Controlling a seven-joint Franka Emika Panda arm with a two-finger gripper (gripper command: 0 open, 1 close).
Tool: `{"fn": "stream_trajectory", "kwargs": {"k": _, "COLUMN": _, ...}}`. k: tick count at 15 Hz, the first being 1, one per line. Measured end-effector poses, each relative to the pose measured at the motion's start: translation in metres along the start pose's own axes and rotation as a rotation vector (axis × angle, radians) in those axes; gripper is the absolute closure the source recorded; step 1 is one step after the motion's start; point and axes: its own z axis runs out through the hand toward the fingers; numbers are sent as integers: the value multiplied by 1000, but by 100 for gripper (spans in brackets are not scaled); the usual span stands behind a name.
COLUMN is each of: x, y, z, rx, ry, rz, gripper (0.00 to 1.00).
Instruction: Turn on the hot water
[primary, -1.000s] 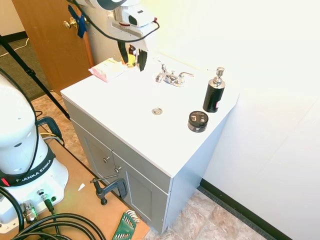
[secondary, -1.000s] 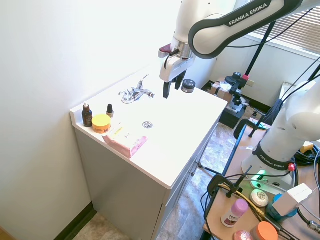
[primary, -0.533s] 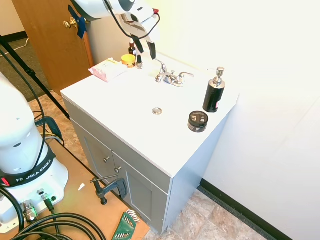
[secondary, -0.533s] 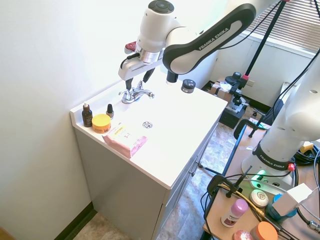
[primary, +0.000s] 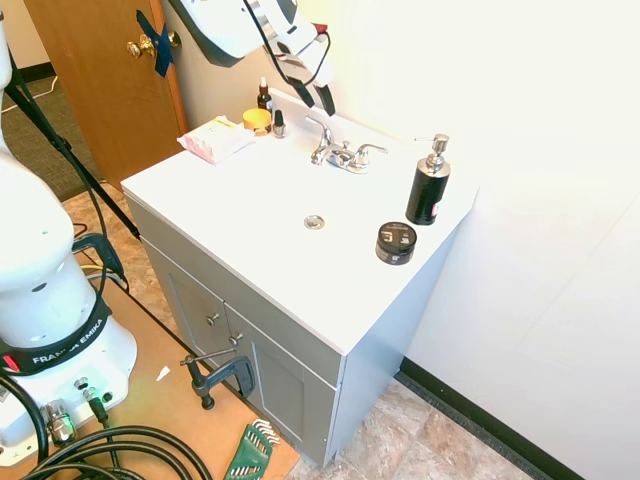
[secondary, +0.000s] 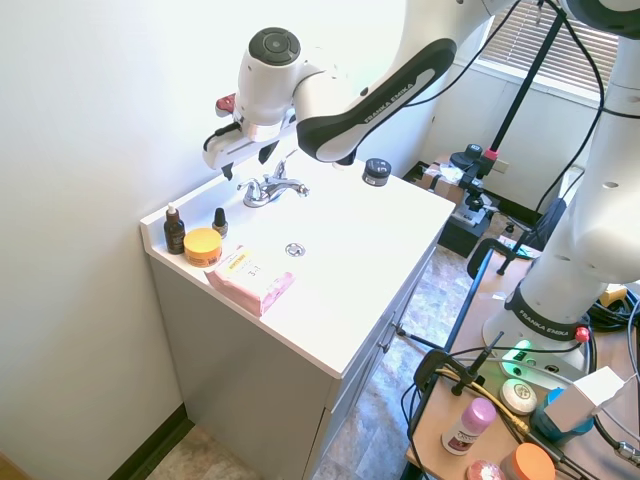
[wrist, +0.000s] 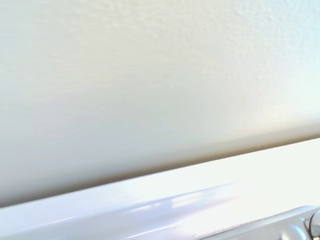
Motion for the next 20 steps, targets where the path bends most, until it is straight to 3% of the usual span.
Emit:
{"fn": "stream_trajectory", "kwargs": {"k": 3, "x": 5, "y": 7, "z": 13, "rx": -28, "ry": 8, "rz": 5, "gripper": 0}}
{"fn": "stream_trajectory", "kwargs": {"k": 9, "x": 1, "y": 14, "z": 18, "rx": -75, "ry": -37, "rz": 41, "gripper": 0}}
{"fn": "stream_trajectory", "kwargs": {"k": 15, "x": 1, "y": 51, "z": 18, "rx": -124, "ry": -46, "rz": 50, "gripper": 0}}
{"fn": "stream_trajectory", "kwargs": {"k": 20, "x": 11, "y": 67, "z": 21, "rx": -119, "ry": -18, "rz": 23, "gripper": 0}}
